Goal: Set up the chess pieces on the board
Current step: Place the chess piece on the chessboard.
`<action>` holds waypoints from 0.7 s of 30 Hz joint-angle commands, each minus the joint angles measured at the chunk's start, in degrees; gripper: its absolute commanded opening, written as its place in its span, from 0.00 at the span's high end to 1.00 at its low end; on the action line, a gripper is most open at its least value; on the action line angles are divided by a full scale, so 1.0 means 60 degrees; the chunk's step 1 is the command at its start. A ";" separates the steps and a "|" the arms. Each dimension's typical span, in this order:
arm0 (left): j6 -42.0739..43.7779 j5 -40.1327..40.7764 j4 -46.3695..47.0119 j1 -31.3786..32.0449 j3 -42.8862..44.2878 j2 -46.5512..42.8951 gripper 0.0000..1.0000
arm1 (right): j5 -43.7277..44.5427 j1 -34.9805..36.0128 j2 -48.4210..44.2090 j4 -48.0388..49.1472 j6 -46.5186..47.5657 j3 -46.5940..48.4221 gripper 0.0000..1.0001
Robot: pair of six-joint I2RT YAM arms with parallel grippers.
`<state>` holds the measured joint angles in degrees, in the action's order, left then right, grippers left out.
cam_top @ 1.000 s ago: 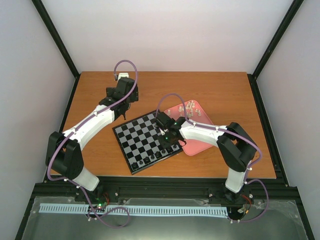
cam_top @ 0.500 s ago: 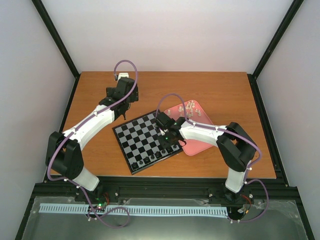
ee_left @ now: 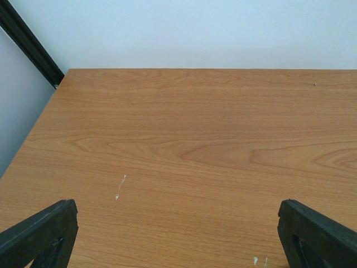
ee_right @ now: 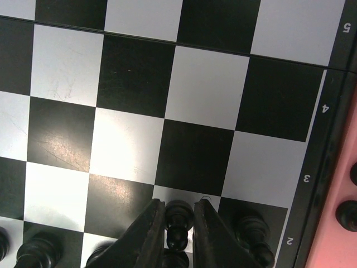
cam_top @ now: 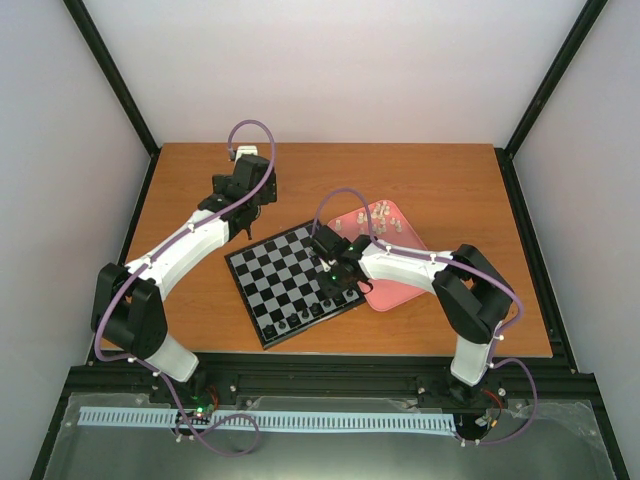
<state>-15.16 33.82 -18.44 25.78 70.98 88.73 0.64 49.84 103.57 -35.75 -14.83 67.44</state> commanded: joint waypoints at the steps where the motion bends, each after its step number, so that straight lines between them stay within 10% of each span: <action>1: 0.0130 -0.0052 0.0099 0.0083 0.0065 -0.0157 0.00 | 0.0137 -0.0033 -0.0006 0.0092 -0.0018 -0.0041 0.83; 21: 0.0139 -0.0060 0.0086 0.0083 0.0097 -0.0177 0.00 | -0.0031 -0.0031 -0.1225 0.0107 0.0033 -0.0079 0.73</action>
<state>-15.16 33.82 -18.44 25.78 70.98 88.73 0.38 49.87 99.83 -35.75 -14.72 67.18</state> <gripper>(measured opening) 0.998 0.263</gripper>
